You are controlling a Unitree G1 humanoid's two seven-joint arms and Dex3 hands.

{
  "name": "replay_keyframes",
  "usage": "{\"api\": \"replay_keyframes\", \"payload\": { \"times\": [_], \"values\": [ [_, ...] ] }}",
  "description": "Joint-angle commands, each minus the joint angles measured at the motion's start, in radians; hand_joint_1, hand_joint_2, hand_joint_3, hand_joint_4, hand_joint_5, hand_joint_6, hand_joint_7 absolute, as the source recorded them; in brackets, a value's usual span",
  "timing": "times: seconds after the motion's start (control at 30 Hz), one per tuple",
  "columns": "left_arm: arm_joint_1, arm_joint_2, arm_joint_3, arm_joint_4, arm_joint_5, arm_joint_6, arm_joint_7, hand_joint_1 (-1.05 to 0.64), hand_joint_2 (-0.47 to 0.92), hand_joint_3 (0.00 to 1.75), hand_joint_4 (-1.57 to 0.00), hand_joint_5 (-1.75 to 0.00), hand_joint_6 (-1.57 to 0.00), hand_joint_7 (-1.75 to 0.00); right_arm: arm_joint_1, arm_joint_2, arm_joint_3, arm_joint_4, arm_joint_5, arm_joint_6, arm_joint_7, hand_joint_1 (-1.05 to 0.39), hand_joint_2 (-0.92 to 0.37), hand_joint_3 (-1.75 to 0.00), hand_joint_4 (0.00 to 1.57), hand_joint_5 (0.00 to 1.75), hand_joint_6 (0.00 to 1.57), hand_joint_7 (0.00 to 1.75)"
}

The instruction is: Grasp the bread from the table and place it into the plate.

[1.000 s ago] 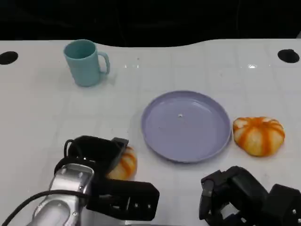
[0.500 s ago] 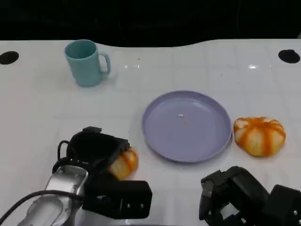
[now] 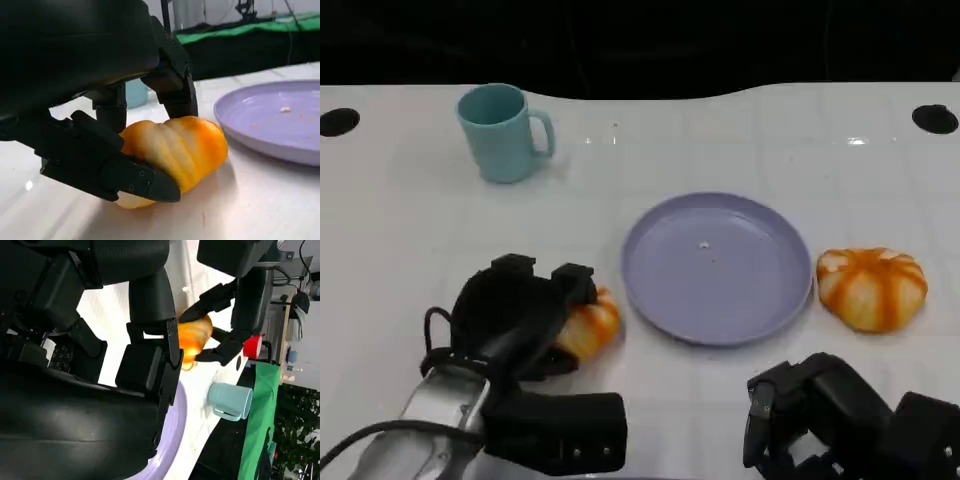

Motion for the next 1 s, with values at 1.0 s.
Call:
{"api": "replay_keyframes", "payload": {
  "times": [1.0],
  "values": [
    [-0.127,-0.02,0.062,-0.128,-0.058,-0.11,0.012,-0.33,0.57,0.78,-0.87,-1.75,-0.62,-1.69,0.004,-0.005,-0.005,0.02,0.027,-0.007,0.01,-1.05,-0.15,-1.33,1.55,1.32,1.57,1.08]
  ]
}}
